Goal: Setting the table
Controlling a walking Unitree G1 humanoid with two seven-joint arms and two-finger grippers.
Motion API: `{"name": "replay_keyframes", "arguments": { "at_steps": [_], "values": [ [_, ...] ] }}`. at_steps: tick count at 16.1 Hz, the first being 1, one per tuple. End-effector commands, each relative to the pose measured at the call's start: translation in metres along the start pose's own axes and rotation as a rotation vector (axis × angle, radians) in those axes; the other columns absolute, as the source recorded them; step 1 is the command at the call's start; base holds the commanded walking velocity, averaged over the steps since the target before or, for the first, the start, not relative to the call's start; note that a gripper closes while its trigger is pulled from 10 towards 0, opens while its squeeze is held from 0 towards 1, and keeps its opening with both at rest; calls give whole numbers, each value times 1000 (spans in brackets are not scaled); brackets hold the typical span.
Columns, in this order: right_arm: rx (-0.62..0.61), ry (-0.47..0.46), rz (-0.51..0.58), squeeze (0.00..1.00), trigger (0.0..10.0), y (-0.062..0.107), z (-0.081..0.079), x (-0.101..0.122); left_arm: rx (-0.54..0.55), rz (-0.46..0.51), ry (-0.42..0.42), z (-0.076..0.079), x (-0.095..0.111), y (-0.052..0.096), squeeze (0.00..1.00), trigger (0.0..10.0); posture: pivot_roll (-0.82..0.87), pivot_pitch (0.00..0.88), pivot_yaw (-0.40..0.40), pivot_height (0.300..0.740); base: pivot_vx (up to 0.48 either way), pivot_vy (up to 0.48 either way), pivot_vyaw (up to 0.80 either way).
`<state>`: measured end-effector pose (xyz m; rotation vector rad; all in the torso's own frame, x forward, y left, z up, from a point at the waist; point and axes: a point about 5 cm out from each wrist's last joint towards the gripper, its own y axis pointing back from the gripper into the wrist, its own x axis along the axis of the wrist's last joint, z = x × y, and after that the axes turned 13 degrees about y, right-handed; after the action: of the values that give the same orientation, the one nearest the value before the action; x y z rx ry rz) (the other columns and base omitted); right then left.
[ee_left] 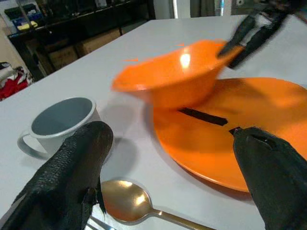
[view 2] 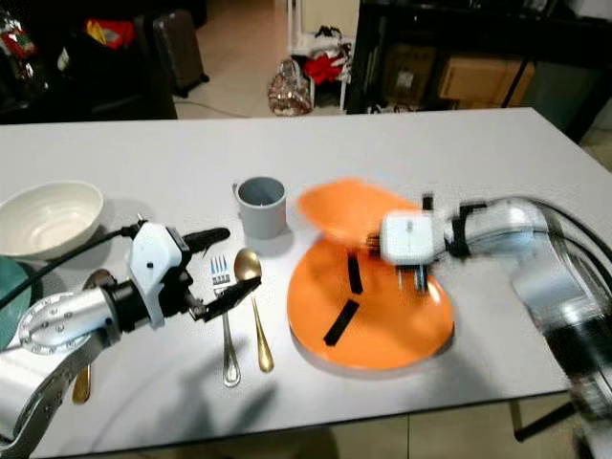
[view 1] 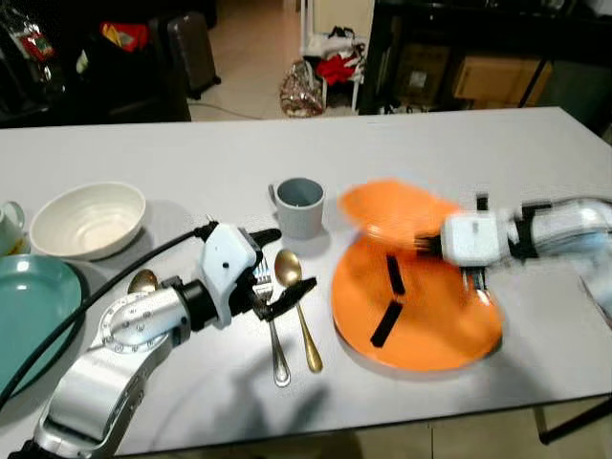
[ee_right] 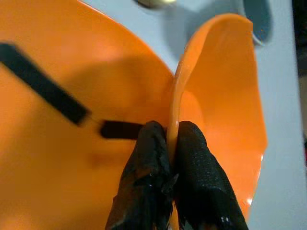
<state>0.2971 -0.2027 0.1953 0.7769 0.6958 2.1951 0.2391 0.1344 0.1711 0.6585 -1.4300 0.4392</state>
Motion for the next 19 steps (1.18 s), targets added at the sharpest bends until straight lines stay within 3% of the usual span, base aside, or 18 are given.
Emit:
{"name": "replay_keyframes", "arguments": {
  "at_steps": [1,5,10,11,12,13,14,15,19],
  "values": [
    [-13,11,-2,0,0,14,1,11,-3,-1,-19,1,3,1,0,10000,-112,0,9,740,0,0,0],
    [57,-36,-4,0,0,21,-25,30,-13,-4,-21,3,3,1,0,10000,-123,0,16,740,0,0,0],
    [128,-82,12,0,0,11,-55,47,-19,-12,-27,5,2,2,0,10000,-111,0,6,740,0,0,0],
    [144,-88,8,0,4941,10,-60,50,-18,-14,-27,5,2,2,0,10000,-108,0,4,740,0,0,0],
    [149,-90,0,0,9137,9,-63,50,-17,-16,-27,5,1,3,0,10000,-108,0,4,740,0,0,0],
    [166,-125,-7,82,10000,7,-68,50,-17,-19,-28,5,1,3,0,10000,-106,0,5,740,0,0,0],
    [173,-139,-7,918,10000,7,-70,49,-18,-20,-28,5,1,3,0,10000,-106,0,5,740,0,0,0],
    [187,-161,-9,1000,10000,6,-74,50,-18,-21,-29,5,0,3,0,10000,-107,0,7,740,0,0,0],
    [211,-181,-26,1000,10000,9,-82,51,-28,-24,-34,5,1,1,0,10000,-113,0,21,740,0,0,0]
  ]
}}
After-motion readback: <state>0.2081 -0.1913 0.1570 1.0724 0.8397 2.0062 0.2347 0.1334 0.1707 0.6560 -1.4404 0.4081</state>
